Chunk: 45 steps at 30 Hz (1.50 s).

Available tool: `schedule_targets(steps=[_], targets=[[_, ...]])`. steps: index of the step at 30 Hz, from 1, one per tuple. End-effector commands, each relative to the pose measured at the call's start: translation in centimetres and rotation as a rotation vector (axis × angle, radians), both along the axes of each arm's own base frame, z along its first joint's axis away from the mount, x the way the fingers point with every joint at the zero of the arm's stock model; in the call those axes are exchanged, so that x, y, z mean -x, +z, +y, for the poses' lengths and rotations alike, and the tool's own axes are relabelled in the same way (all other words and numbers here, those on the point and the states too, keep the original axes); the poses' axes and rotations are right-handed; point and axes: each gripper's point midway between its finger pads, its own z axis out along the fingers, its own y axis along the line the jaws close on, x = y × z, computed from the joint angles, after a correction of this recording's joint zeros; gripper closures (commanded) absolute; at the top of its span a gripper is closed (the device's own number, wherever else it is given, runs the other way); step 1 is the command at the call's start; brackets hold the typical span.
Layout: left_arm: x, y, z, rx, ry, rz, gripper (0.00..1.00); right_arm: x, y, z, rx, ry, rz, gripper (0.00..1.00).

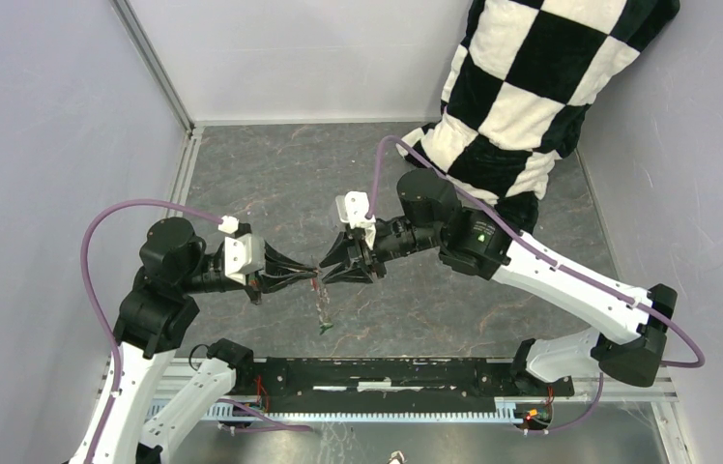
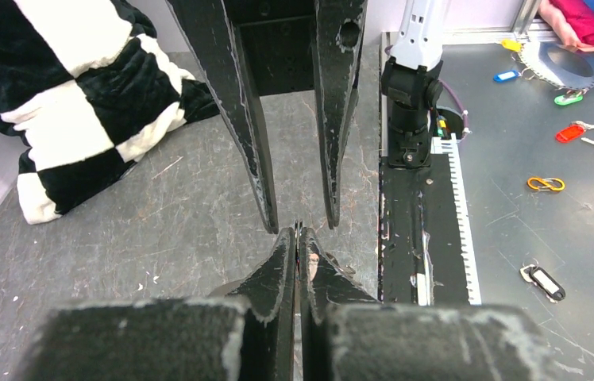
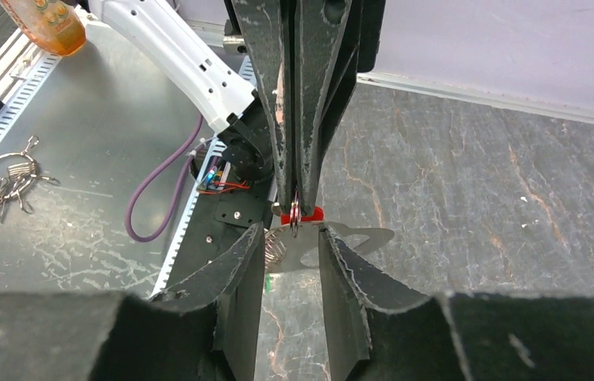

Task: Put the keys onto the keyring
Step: Adjust the key on the keyring.

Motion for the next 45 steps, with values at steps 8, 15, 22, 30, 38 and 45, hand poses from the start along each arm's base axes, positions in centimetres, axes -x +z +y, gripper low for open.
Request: schedule_targets(steps=[8, 15, 22, 30, 38, 45], targets=[[0.4, 0.5, -0.1, 0.005, -0.035, -0.066, 0.98, -0.3, 3.0, 1.0, -0.054, 0.009, -0.011, 0.69], [0.7, 0.6, 0.0, 0.008, -0.035, -0.074, 0.98, -1.1, 2.8, 1.2, -0.029, -0.023, -0.021, 0.74], [0.6, 0.6, 0.0, 0.007, -0.033, -0.081, 0.98, -2.4, 2.5, 0.9, 0.004, -0.104, -0.037, 0.87], [0.7, 0.6, 0.1, 0.007, -0.034, -0.091, 0.98, -2.1, 2.8, 0.1, -0.011, -0.108, -0.064, 0.79], [1.0, 0.5, 0.1, 0.009, -0.041, -0.094, 0.98, -0.7, 3.0, -0.6, -0.019, -0.015, -0.057, 0.82], [1.0, 0.5, 0.1, 0.009, -0.047, -0.092, 0.98, -1.0, 2.9, -1.4, -0.022, -0.021, -0.060, 0.67]])
